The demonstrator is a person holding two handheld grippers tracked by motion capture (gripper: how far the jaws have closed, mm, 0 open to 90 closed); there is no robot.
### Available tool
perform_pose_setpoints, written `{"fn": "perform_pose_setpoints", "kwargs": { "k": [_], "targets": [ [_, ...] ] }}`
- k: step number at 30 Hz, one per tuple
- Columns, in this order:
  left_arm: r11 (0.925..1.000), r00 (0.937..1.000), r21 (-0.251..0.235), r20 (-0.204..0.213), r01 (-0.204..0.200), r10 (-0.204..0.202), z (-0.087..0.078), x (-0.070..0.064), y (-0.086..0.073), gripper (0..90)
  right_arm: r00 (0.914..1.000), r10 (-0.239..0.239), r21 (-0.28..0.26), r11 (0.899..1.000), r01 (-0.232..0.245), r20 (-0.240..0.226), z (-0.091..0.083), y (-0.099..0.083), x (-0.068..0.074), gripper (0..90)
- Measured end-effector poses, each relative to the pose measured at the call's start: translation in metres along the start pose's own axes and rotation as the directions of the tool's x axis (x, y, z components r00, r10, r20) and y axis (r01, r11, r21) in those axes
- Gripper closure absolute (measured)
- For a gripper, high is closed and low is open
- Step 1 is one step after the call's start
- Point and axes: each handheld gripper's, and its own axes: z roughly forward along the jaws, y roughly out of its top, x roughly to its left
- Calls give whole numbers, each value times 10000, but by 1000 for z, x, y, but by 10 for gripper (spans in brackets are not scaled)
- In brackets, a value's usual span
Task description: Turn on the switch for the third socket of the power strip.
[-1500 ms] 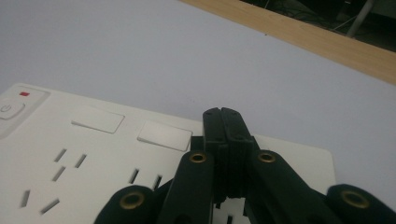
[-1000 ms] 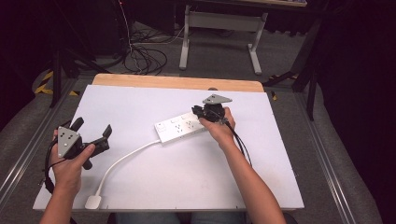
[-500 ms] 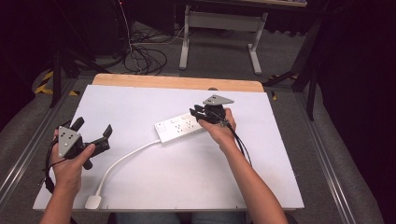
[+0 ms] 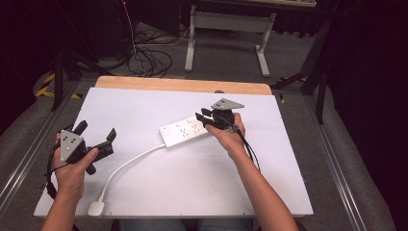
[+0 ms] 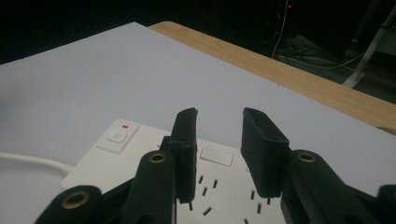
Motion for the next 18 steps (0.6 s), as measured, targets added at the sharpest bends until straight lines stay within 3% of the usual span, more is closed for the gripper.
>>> {"fn": "perform_pose_setpoints", "kwargs": {
  "k": [18],
  "targets": [
    [10000, 10000, 21, 45, 43, -43, 1, -1, 0, 37, 9991, -64, -568, 9984, 40, -431, -28, -7, 10, 570]
  ]
}}
